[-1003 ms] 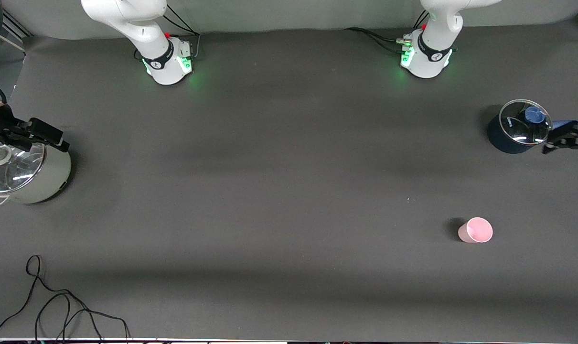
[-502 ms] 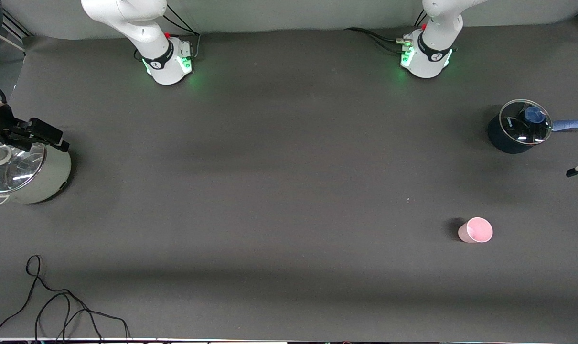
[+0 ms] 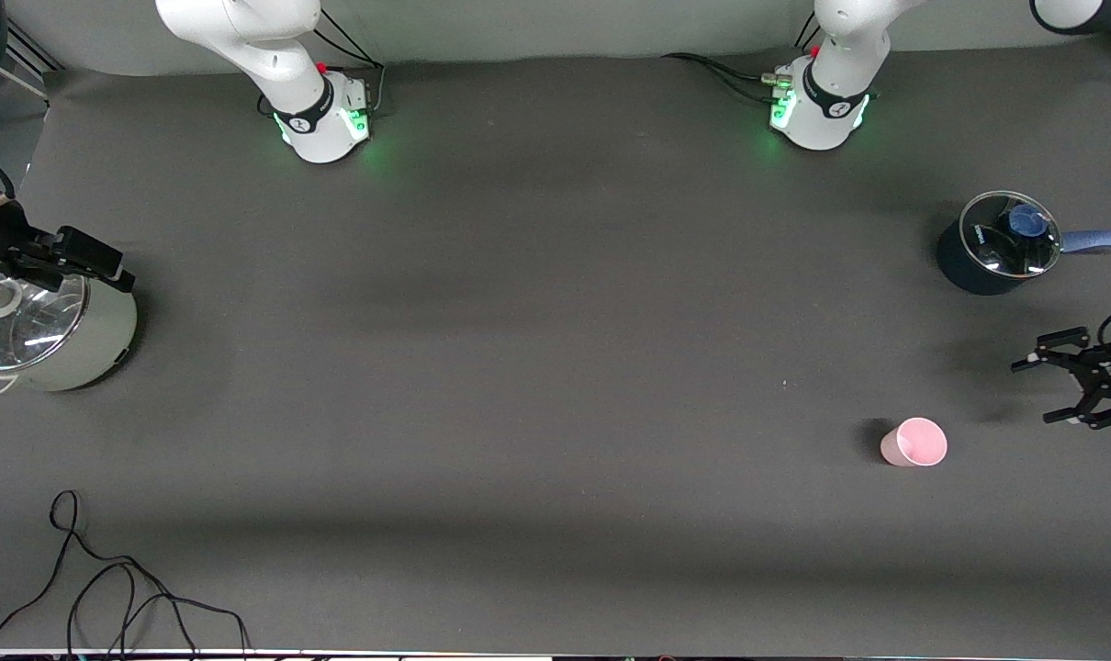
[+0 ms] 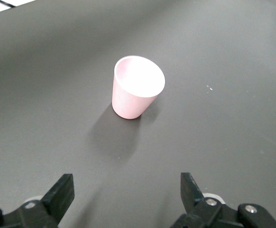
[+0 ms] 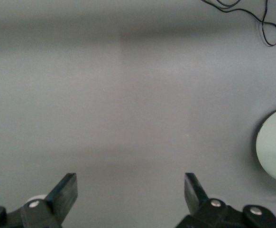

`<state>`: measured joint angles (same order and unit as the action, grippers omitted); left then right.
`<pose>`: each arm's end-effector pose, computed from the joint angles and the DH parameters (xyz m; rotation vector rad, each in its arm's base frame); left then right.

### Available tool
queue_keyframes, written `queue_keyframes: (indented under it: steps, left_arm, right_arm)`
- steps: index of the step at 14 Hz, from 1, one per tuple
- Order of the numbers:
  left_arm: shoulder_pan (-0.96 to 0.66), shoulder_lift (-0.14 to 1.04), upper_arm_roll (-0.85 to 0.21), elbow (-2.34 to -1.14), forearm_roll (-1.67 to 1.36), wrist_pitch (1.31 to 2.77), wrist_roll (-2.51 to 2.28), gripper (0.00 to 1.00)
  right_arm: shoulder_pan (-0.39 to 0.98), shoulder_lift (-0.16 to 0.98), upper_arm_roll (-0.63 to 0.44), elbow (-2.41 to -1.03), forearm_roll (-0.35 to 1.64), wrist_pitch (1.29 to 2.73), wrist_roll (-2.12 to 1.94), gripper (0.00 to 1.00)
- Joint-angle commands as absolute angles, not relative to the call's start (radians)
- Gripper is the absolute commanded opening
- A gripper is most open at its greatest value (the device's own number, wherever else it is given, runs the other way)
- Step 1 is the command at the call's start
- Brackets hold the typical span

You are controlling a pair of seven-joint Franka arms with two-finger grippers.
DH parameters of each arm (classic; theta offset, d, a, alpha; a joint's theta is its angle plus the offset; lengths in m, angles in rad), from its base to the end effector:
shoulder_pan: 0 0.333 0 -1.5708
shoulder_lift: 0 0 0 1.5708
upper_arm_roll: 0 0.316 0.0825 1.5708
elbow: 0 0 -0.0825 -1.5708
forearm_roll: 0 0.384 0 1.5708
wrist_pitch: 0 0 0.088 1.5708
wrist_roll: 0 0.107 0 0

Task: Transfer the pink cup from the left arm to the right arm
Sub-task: 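Lower the left gripper toward the pink cup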

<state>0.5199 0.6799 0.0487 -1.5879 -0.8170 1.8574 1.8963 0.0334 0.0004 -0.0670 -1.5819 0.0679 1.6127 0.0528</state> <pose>0.5917 0.3061 0.2279 2.2099 -1.0996 0.6809 0.5587 -0.0118 0.6230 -3.0701 0.1355 -0.0457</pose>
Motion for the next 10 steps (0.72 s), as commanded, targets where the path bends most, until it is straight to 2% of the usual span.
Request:
queue_keyframes:
  steps: [1, 10]
  left_arm:
    - [0.534, 0.725, 0.037, -1.597, -0.926, 1.850, 2.052, 1.00]
    - [0.519, 0.767, -0.011, -1.770, -1.238, 1.917, 2.376, 1.00]
  right_arm:
    - [0.037, 0.014, -0.071, -1.557, 0.080, 1.611, 0.052, 1.00]
    - [0.023, 0.005, -0.074, -1.559, 0.078, 1.597, 0.041, 1.00]
